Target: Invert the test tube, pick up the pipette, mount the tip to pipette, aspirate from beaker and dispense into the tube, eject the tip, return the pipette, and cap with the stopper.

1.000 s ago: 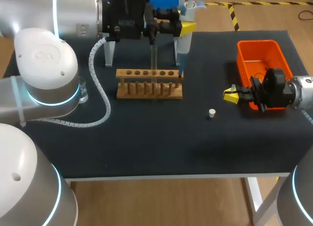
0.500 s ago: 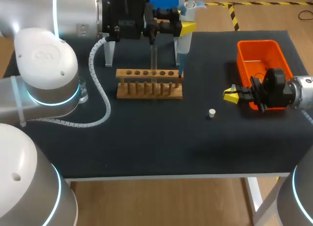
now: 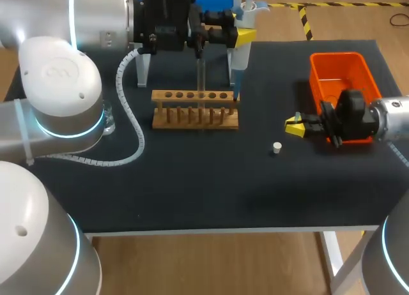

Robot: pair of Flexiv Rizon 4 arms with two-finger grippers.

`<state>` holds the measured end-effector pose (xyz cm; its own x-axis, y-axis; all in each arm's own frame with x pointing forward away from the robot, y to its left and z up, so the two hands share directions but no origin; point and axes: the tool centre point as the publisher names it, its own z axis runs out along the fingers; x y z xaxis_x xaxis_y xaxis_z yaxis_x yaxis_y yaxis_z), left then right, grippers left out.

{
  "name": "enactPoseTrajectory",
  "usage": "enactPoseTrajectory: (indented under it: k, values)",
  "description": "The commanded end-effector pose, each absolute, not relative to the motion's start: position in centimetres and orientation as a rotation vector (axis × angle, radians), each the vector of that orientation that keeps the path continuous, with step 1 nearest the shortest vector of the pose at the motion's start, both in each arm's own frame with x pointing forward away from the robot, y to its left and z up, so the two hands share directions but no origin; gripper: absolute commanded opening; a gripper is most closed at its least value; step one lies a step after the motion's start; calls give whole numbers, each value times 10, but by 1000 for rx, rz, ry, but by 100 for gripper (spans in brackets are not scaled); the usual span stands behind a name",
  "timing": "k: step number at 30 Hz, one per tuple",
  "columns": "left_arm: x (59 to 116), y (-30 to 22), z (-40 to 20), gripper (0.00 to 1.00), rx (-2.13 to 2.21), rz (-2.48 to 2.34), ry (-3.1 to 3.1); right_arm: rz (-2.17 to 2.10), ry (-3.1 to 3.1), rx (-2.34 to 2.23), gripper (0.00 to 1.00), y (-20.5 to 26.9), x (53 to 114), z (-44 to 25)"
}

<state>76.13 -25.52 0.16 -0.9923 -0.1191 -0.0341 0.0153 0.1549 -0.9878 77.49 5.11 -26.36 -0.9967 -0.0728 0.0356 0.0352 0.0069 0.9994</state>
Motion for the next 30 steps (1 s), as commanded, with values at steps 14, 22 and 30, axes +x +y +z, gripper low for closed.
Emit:
enactPoseTrajectory:
  k: [14,22,30]
  values:
    - [762,-253,2,0,-99,-1979,2306,-2107,-2229,115,0,110,776,-260]
    - [762,-253,2,0,-99,-1979,2306,-2096,-2227,146,0,135,776,-258]
    - [762,-253,2,0,-99,-1979,2306,-2120,-2165,148,0,156,776,-255]
